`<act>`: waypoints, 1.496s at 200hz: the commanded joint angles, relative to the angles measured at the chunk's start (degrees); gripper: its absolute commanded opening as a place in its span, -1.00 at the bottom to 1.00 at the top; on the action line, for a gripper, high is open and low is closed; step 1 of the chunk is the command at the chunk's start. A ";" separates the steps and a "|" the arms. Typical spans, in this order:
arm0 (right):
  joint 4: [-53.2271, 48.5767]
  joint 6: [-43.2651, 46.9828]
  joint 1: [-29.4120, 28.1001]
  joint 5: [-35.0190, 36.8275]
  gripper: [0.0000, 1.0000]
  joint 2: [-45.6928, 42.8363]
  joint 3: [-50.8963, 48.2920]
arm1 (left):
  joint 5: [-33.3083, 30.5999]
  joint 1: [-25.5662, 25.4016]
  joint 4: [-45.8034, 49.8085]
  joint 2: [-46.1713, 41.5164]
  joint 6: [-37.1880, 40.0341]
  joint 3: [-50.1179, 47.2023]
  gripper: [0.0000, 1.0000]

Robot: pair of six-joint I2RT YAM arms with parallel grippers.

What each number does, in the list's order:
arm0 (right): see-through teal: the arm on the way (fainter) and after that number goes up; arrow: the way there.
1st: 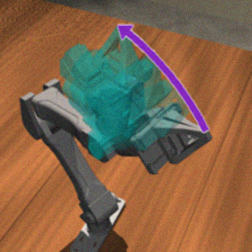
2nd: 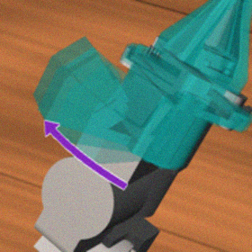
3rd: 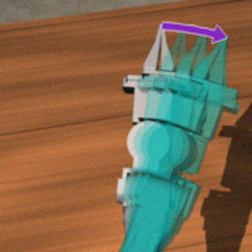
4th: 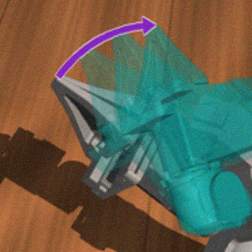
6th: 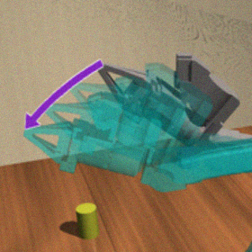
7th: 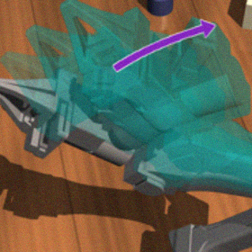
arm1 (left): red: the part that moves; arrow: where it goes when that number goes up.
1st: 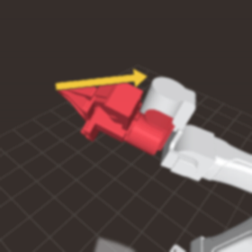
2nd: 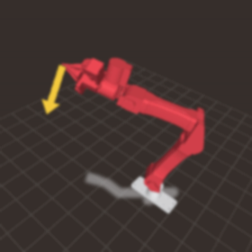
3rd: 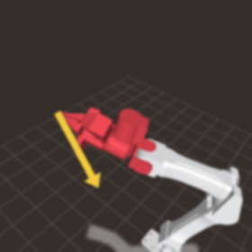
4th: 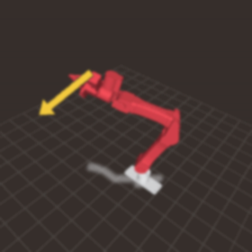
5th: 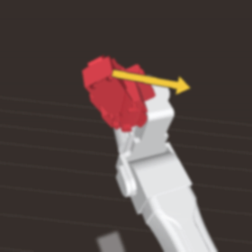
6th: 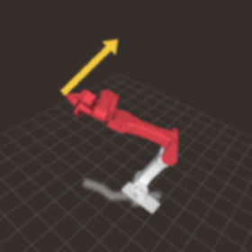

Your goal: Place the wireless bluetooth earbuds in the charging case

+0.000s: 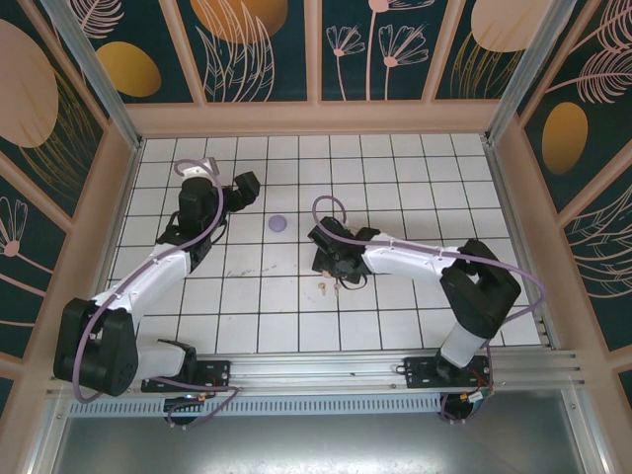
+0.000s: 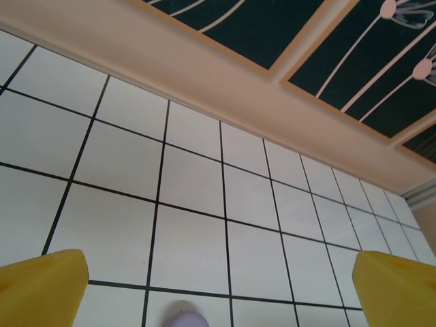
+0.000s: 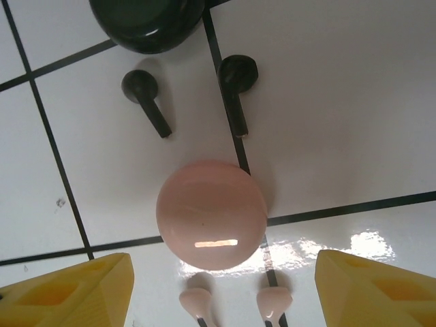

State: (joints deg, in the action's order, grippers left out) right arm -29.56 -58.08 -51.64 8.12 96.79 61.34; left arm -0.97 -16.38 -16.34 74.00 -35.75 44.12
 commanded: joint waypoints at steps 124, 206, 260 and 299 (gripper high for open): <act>-5.26 -3.00 -0.33 2.16 0.39 12.17 9.52 | -8.26 0.42 -1.71 -3.64 0.57 0.31 0.97; -3.40 -1.94 0.74 1.48 0.24 12.45 8.62 | -6.37 0.39 -1.94 -2.76 0.53 0.35 0.97; -2.00 -2.03 0.35 0.84 0.00 11.23 6.98 | -6.66 0.39 -3.27 -3.97 -3.53 -0.83 0.97; -1.25 -2.30 0.07 0.67 -0.14 8.90 5.60 | -8.13 0.44 -4.38 -7.14 -8.23 -3.15 0.97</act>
State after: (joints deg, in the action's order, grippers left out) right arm -31.62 -60.36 -51.33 8.99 107.72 68.69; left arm -8.08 -16.38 -17.80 69.56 -40.40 42.30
